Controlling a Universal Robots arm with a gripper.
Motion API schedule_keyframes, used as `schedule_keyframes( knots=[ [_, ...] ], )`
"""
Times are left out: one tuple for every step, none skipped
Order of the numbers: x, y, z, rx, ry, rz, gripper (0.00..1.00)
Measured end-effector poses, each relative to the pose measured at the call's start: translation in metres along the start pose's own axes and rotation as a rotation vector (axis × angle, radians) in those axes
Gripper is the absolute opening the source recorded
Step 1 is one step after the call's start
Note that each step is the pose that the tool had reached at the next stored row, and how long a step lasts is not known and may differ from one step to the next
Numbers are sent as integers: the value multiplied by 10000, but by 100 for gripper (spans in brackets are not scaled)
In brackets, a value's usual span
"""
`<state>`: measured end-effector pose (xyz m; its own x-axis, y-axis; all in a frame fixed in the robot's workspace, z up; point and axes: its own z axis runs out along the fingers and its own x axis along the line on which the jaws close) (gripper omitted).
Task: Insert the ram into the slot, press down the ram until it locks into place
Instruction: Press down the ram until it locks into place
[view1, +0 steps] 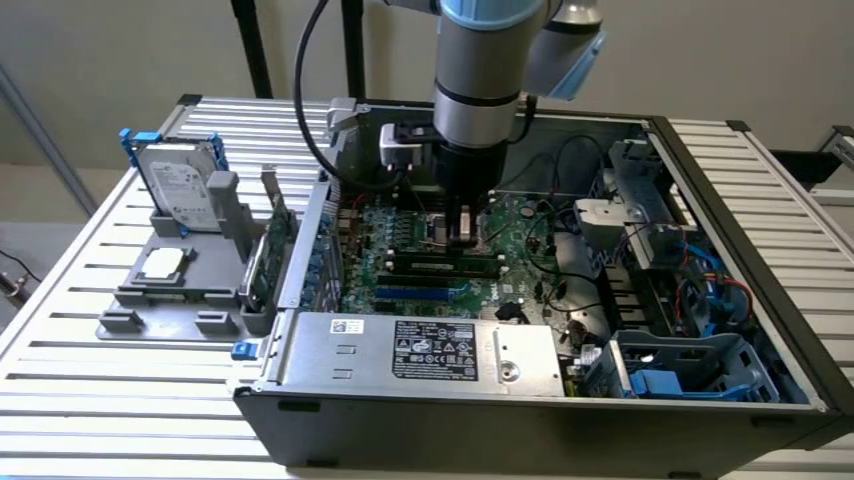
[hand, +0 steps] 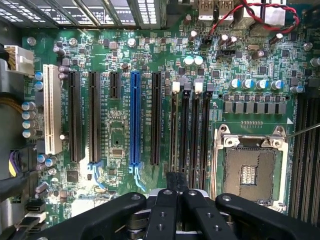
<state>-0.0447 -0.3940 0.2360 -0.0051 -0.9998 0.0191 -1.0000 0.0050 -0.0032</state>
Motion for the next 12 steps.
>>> schedule_keyframes(
  knots=[
    [-3,1,11,-2,0,1,11],
    [-5,2,20,-5,1,0,11],
    [-7,2,30,-7,0,-1,11],
    [-10,2,41,-9,1,0,11],
    [-12,3,53,-12,4,0,11],
    [-14,3,64,-15,12,-1,11],
    [-16,3,78,-15,11,-2,11],
    [-18,4,95,-17,14,-1,11],
    [-19,4,110,-18,16,-1,11],
    [-21,4,120,-18,15,-1,11],
    [-23,4,120,-18,16,-1,11],
    [-23,4,103,-20,17,0,11]
  ],
)
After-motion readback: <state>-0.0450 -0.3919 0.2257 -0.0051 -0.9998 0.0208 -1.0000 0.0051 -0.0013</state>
